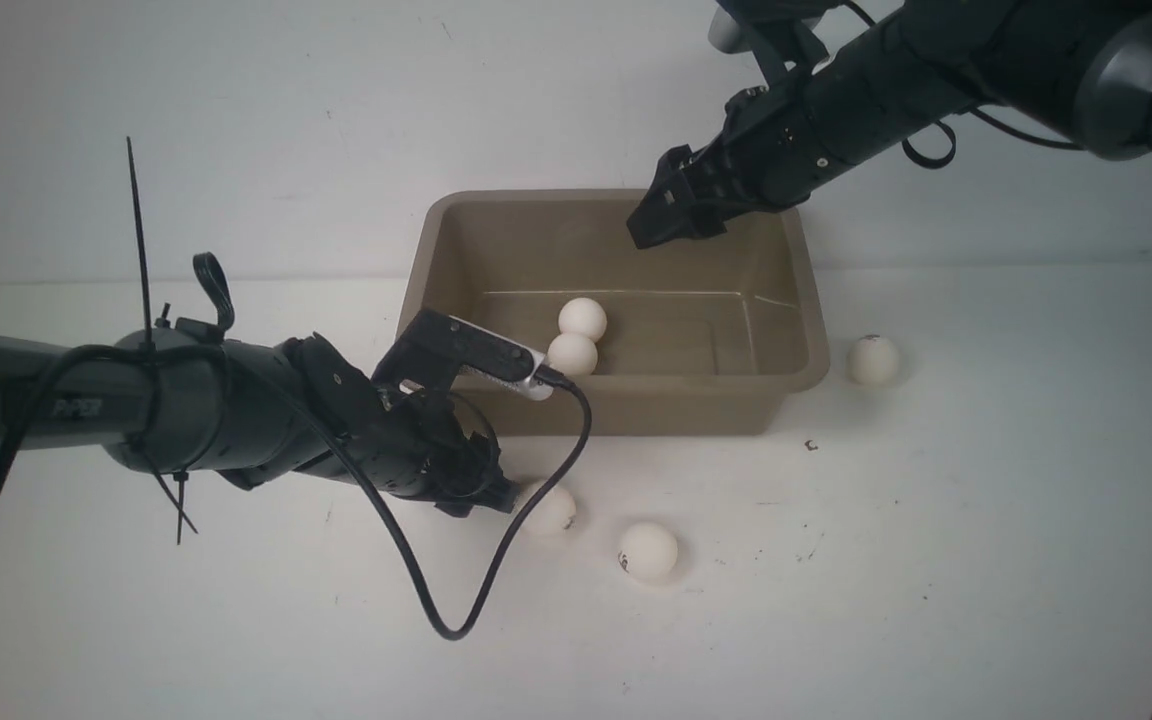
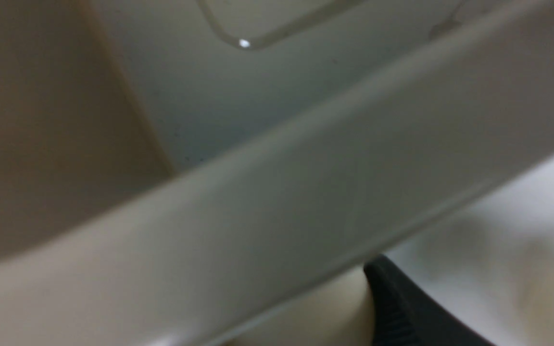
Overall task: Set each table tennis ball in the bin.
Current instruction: Use the left arm to clamp the table tennis ball closest to it, then use the left arm to put the table tennis ball into the box
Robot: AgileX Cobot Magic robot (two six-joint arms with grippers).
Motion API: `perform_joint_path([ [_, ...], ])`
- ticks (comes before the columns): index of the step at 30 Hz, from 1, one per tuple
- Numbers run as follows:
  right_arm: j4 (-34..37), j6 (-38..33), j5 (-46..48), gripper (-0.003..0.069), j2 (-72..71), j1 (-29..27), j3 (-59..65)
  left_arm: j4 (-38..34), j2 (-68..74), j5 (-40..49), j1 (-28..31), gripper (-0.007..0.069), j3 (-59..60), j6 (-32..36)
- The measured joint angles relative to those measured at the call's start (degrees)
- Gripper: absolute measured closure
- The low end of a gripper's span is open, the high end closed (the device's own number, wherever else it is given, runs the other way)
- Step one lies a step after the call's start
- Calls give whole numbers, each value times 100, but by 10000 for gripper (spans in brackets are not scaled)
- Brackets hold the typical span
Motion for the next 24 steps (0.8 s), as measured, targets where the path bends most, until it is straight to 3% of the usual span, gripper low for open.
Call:
perform_joint_path([
  [8,0,0,0,102,0,0,0,-4,-280,714,-2,275,115,-18],
  [14,0,0,44,102,0,0,0,7,-1591,880,-13,275,316,-65],
  [19,-6,0,466,108,0,0,0,29,-2114,798,-7,275,-225,-27],
  [24,-75,0,982,164,0,0,0,102,-1201,923,-7,275,-1287,99],
])
